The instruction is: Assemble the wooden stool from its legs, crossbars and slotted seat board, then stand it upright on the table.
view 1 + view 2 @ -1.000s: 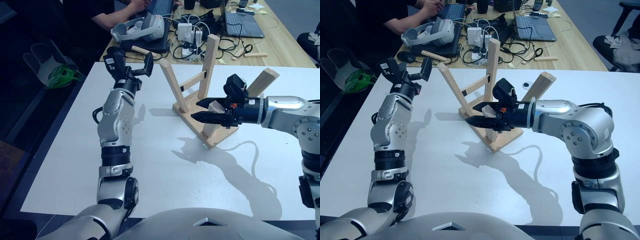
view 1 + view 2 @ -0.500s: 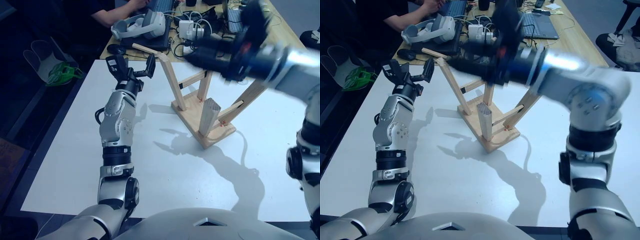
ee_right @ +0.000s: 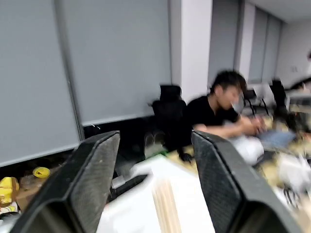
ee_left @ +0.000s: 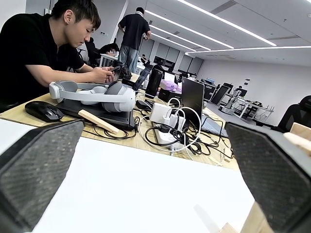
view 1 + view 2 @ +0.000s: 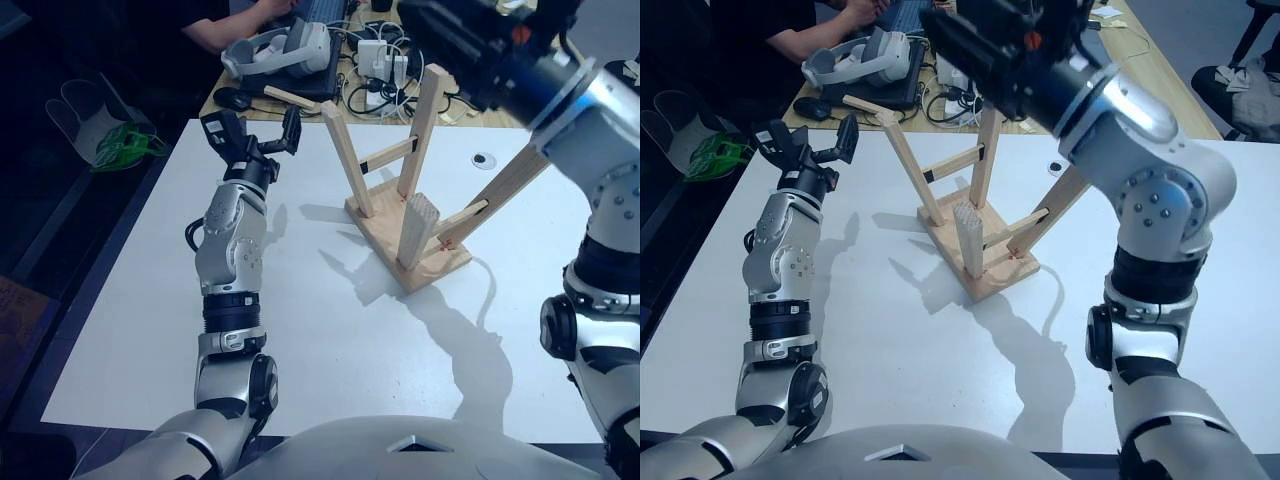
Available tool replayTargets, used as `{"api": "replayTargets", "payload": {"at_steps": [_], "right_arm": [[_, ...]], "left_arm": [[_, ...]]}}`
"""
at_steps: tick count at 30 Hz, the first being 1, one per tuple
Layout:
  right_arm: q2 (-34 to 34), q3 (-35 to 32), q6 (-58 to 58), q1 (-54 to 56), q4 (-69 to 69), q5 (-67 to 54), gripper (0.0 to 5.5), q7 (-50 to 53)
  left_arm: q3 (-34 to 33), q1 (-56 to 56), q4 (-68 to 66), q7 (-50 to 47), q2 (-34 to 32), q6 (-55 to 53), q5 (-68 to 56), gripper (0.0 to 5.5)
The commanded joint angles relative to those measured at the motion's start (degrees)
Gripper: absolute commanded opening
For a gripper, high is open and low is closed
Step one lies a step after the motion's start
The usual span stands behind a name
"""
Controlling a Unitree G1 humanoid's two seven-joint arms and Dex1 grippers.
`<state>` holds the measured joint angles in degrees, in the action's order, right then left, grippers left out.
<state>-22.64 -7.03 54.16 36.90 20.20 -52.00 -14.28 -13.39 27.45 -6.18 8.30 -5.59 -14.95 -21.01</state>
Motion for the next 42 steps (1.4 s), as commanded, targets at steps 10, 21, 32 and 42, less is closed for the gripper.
{"api": "replayTargets", "payload": {"at_steps": [10, 21, 32, 42], "right_arm": [[3.6, -0.4, 6.5, -20.7, 7.5, 5.4, 2.7, 13.0], [6.0, 20.4, -23.0, -1.2, 8.8, 29.3, 2.7, -1.1], [-0.3, 30.7, -8.9, 3.2, 9.1, 30.4, 2.7, -15.8], [-19.1, 32.7, -19.6, -2.5, 1.0, 51.1, 2.7, -20.3]], "left_arm": [[0.2, -1.2, 2.3, -1.4, 0.8, -0.7, -0.3, 5.4], [-6.0, -0.6, -0.2, -7.4, 10.5, 6.9, -7.8, 5.4], [-13.3, 2.9, -8.6, -14.2, 12.1, 13.8, -12.2, 5.4], [-10.9, 1.5, -5.5, -14.6, 11.9, 13.2, -11.0, 5.4]]}}
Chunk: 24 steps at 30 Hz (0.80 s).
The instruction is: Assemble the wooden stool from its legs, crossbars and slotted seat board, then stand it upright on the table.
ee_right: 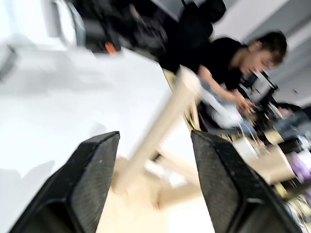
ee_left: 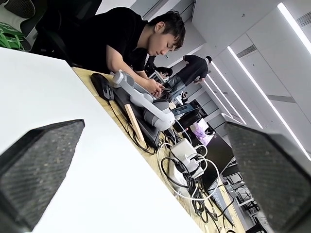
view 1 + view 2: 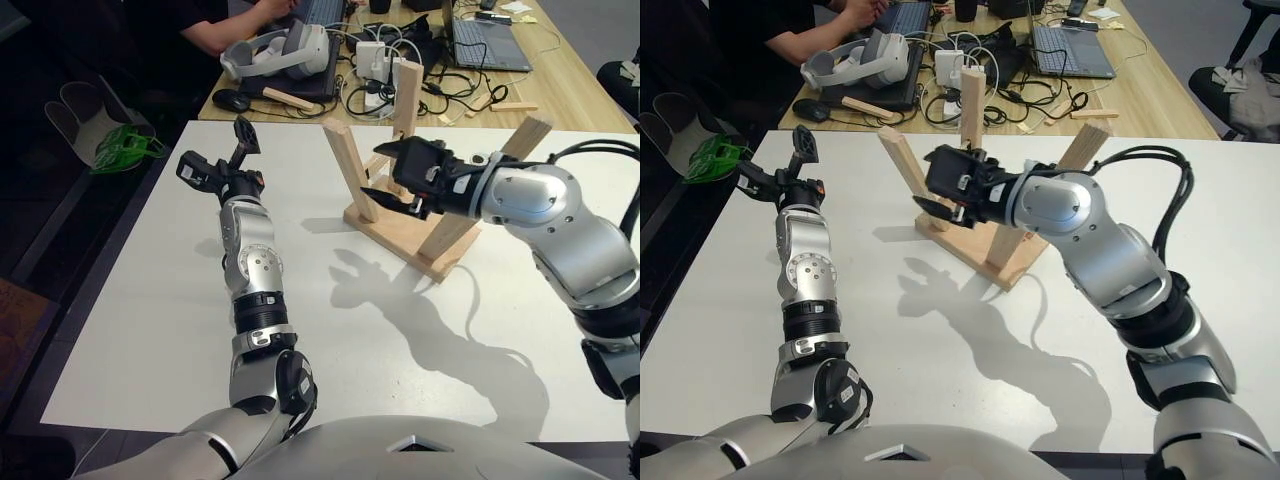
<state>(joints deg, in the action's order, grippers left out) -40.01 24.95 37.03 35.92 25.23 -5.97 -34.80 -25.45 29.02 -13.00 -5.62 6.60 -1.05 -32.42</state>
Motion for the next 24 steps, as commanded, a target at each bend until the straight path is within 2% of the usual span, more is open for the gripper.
{"api": "replayTargets", "payload": {"at_steps": [1, 4, 7, 10, 18, 21, 24], "right_arm": [[-1.5, 1.0, -3.3, -1.8, -5.0, 6.5, 2.7, 0.6], [-0.1, 3.0, -6.6, -3.0, -8.6, 13.2, 2.7, 3.4], [4.2, 0.8, -10.0, -4.7, -10.7, 15.2, 2.7, 8.2], [3.9, 1.0, -16.3, -8.1, -13.3, 20.2, 2.7, 12.0], [1.7, -4.8, -32.4, -13.0, -16.6, 28.3, 2.7, 19.7], [5.7, -8.8, -38.9, -11.9, -14.9, 26.2, 2.7, 23.7], [13.8, -15.8, -42.9, -7.4, -10.3, 21.0, 2.7, 30.9]], "left_arm": [[1.3, -0.1, 1.5, -0.7, -0.3, -0.8, 0.5, 5.4], [2.2, -0.5, 2.1, -0.9, -0.2, -0.9, 1.2, 5.4], [3.5, -1.1, 3.3, -1.8, -0.7, -1.4, 3.0, 5.4], [8.5, -2.5, 6.2, -2.8, -2.6, -5.2, 9.2, 5.4], [16.6, -7.4, 19.9, -6.5, -6.1, -25.5, 17.0, 5.4], [18.7, -9.3, 24.6, -6.6, -8.2, -32.0, 19.2, 5.4], [20.6, -12.2, 28.2, -5.9, -11.3, -39.1, 21.8, 5.4]]}}
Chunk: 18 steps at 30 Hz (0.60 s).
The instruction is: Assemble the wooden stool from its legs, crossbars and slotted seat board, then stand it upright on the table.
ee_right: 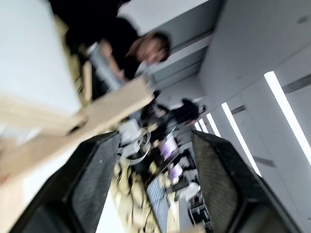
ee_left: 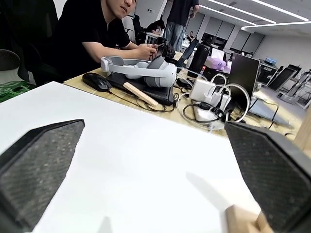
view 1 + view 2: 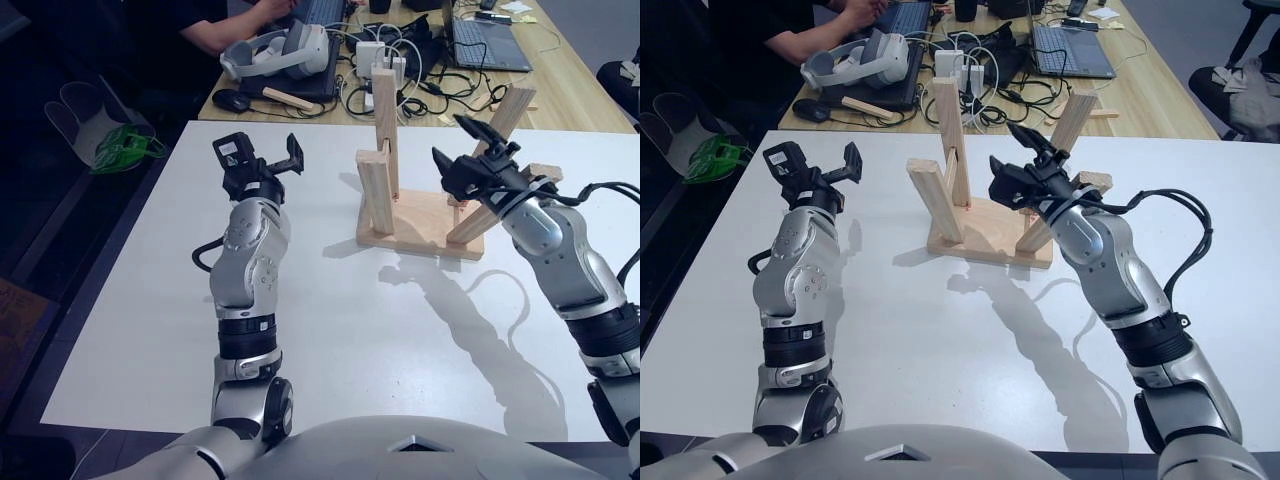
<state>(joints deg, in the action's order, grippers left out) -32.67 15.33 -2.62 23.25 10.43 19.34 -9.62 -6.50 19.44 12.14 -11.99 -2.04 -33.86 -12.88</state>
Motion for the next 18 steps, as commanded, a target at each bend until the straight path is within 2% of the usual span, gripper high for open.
{"api": "replayTargets", "payload": {"at_steps": [1, 3, 7, 11, 13, 16, 18], "right_arm": [[8.5, -7.8, -2.9, 6.9, 5.1, -4.9, 2.7, 7.3], [11.0, -10.8, -0.5, 8.7, 4.9, -4.6, 2.7, 10.1], [8.2, -20.1, 3.8, 3.2, 3.8, -5.8, 2.7, 9.9], [3.4, -28.4, 5.2, 1.5, 1.6, -7.1, 1.99, 8.6], [1.1, -29.4, 6.1, -1.7, -1.8, -7.0, 1.71, 6.3], [-1.4, -25.3, 21.3, -13.6, -7.7, -9.8, 1.11, -7.2], [-1.9, -23.3, 28.0, -17.6, -9.2, -10.4, 0.79, -11.4]], "left_arm": [[2.2, -3.2, 3.6, 1.1, -3.2, -7.8, 2.7, 5.4], [5.3, -4.0, 3.1, 3.3, -5.0, -9.4, 4.4, 5.4], [11.1, -4.8, -3.1, 8.4, -6.1, -7.8, 6.9, 5.4], [13.1, -5.8, -8.3, 9.5, -6.2, -3.4, 10.1, 5.4], [13.5, -5.7, -11.1, 10.4, -6.0, -2.1, 10.7, 5.07], [17.7, -3.0, -18.0, 14.3, -6.4, -0.8, 12.9, 4.53], [19.4, -0.9, -21.7, 16.4, -5.3, 1.5, 13.5, 4.24]]}}
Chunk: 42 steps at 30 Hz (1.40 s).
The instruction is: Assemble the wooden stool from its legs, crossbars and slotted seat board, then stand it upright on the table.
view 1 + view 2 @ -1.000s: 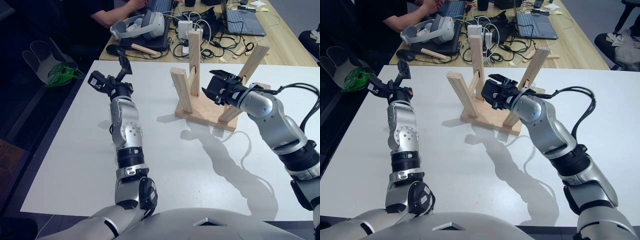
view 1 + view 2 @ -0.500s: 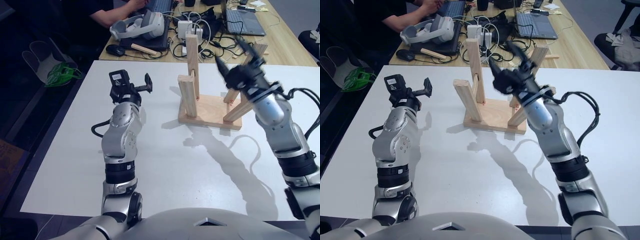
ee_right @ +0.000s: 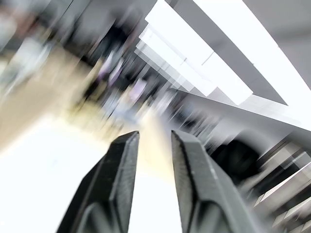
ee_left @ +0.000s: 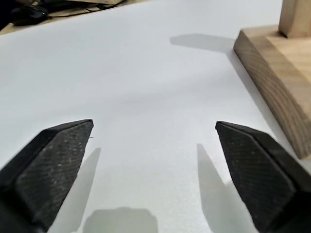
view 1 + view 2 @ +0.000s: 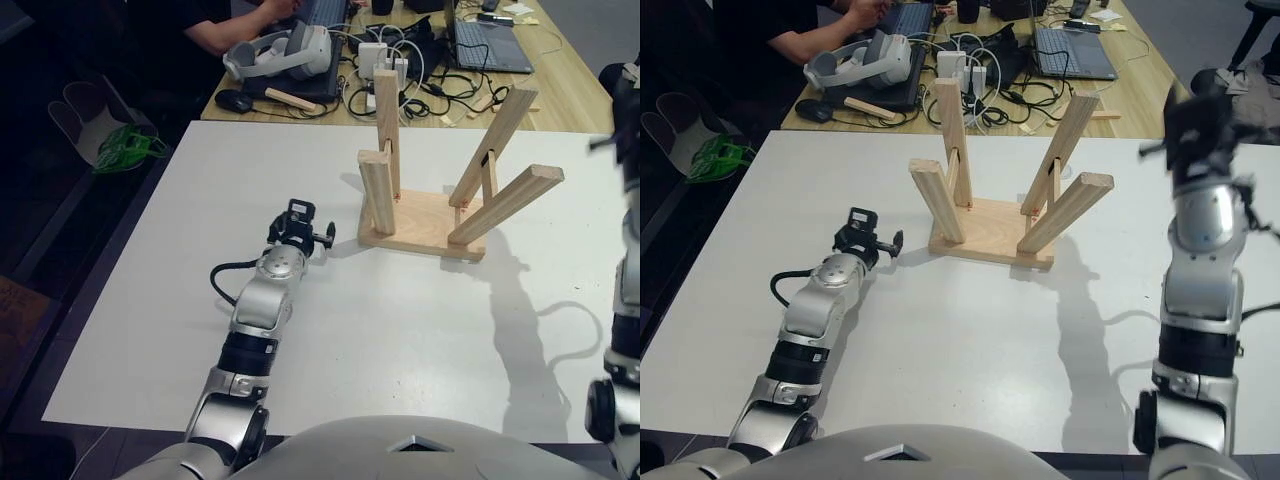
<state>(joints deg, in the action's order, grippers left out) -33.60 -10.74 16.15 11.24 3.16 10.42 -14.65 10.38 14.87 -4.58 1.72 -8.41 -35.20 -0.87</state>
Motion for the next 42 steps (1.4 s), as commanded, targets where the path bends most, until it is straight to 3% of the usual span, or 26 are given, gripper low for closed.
{"api": "replayTargets", "payload": {"at_steps": [1, 4, 9, 14, 26, 32, 42], "right_arm": [[-1.1, 3.8, 11.3, -6.5, -2.7, -1.4, 0.56, -7.6], [-1.9, 8.5, 12.9, -6.6, -4.9, -0.1, 0.02, -10.7], [-2.5, 14.5, 10.3, -4.3, -6.5, 0.5, 0.0, -15.6], [-5.2, 18.9, 9.2, -4.3, -5.8, 0.7, 0.0, -22.3], [-6.9, 21.3, 11.6, -2.6, -4.0, 2.8, 0.0, -24.4], [-8.4, 21.8, 11.8, -0.7, -6.9, 7.0, 0.0, -21.8], [-7.3, 25.3, 9.0, 2.4, -8.8, 8.9, 0.0, -22.3]], "left_arm": [[3.4, 4.3, -5.9, 4.0, 1.4, 3.3, 1.5, 4.01], [4.0, 4.9, -7.4, 5.7, 2.2, 4.1, 2.2, 3.49], [5.4, 4.7, -6.7, 6.9, 2.3, 2.0, 3.7, 2.62], [10.3, 4.9, -4.2, 16.3, 0.3, -2.5, 3.3, 1.88], [10.4, 5.4, -2.4, 18.2, 0.3, -5.3, 4.9, 0.04], [11.9, 4.8, -0.9, 14.2, -0.7, -5.5, 9.7, 0.04], [15.1, 6.7, -3.6, 19.5, -0.5, -5.5, 9.9, 0.04]]}}
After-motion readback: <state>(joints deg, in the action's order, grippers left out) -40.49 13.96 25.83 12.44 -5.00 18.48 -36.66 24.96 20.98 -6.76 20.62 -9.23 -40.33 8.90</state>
